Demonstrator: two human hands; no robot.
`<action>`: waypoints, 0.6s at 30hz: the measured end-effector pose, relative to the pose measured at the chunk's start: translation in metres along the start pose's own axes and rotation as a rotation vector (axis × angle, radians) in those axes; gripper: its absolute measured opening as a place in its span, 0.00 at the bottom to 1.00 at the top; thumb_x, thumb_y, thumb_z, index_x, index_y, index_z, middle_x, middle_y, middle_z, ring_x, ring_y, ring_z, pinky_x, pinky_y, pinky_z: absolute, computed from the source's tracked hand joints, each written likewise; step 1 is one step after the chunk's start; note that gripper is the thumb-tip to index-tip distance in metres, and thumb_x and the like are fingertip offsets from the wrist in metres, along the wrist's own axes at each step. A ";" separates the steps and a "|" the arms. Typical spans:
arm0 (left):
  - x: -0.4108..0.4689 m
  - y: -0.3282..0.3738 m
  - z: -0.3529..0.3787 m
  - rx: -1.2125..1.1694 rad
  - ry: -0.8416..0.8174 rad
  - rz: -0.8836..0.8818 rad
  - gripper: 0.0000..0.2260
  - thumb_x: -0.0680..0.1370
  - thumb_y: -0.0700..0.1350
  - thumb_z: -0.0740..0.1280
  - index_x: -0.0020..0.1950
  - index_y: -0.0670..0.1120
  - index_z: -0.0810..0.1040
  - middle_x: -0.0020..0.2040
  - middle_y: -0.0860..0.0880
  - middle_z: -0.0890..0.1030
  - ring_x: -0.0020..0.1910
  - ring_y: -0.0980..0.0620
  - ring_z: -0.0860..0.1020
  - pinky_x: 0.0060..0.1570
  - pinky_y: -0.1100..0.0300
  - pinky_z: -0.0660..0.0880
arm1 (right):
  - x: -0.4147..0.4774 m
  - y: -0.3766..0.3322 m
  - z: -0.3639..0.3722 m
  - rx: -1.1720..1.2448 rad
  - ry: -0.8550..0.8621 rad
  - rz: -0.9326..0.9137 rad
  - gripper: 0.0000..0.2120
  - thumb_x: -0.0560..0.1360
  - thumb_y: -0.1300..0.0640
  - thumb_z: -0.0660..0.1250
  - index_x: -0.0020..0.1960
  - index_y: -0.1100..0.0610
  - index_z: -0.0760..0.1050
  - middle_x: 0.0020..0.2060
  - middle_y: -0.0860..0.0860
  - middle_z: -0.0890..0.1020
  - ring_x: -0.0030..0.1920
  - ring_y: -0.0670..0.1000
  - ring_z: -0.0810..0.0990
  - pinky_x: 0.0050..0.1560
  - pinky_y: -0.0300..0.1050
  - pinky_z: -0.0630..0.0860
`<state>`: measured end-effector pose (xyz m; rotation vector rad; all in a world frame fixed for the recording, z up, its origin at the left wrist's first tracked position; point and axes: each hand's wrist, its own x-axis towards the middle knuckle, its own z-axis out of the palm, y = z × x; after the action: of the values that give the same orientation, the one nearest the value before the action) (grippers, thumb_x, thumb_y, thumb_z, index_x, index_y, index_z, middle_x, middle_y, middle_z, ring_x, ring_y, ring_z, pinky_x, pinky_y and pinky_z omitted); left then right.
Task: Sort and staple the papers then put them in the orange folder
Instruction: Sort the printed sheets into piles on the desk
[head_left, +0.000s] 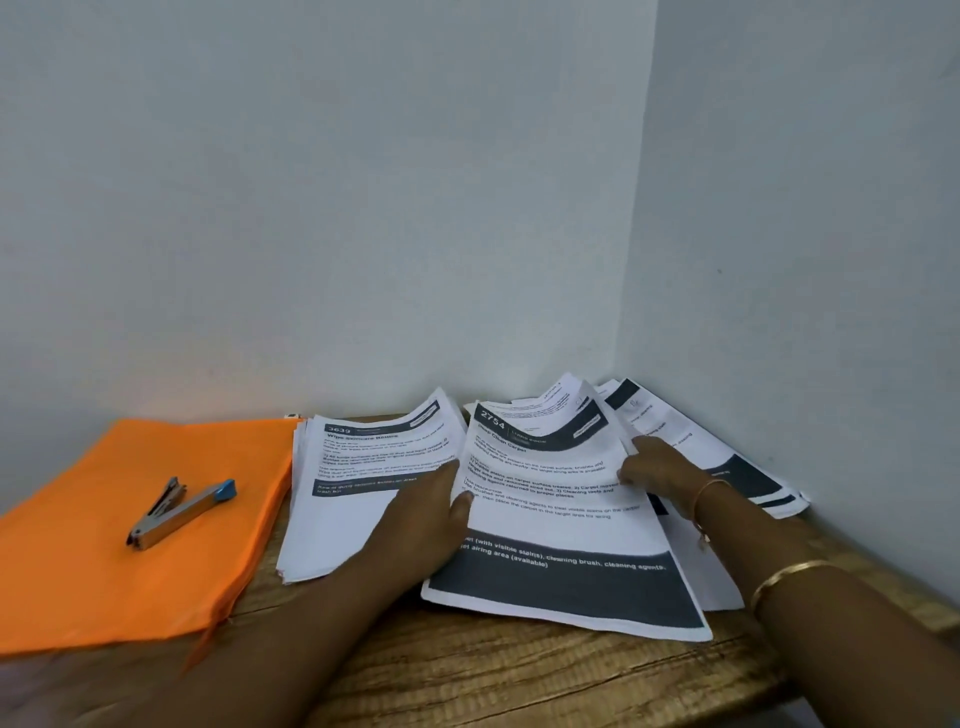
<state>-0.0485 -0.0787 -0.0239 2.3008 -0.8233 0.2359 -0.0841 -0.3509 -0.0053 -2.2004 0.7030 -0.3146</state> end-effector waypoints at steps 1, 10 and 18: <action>0.001 -0.002 -0.002 0.037 0.015 -0.017 0.15 0.81 0.48 0.57 0.67 0.49 0.70 0.65 0.50 0.75 0.62 0.51 0.73 0.59 0.60 0.67 | 0.001 0.000 0.000 -0.025 0.018 0.012 0.04 0.74 0.68 0.61 0.47 0.62 0.71 0.46 0.56 0.74 0.47 0.55 0.73 0.38 0.40 0.70; 0.009 -0.051 -0.035 0.601 -0.035 -0.413 0.20 0.79 0.56 0.56 0.67 0.47 0.67 0.66 0.44 0.71 0.64 0.43 0.69 0.61 0.52 0.68 | 0.004 -0.001 -0.006 -0.141 0.095 0.042 0.09 0.76 0.58 0.63 0.40 0.62 0.71 0.46 0.59 0.76 0.44 0.55 0.74 0.35 0.42 0.66; 0.010 -0.060 -0.042 0.560 0.018 -0.545 0.16 0.80 0.52 0.57 0.65 0.46 0.68 0.65 0.43 0.68 0.64 0.43 0.66 0.60 0.53 0.67 | -0.009 -0.009 0.000 -0.243 0.067 0.015 0.28 0.77 0.55 0.62 0.72 0.62 0.57 0.64 0.59 0.73 0.62 0.59 0.73 0.58 0.47 0.71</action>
<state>-0.0013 -0.0227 -0.0205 2.9338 -0.0886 0.2603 -0.0878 -0.3405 0.0014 -2.4217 0.8311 -0.3099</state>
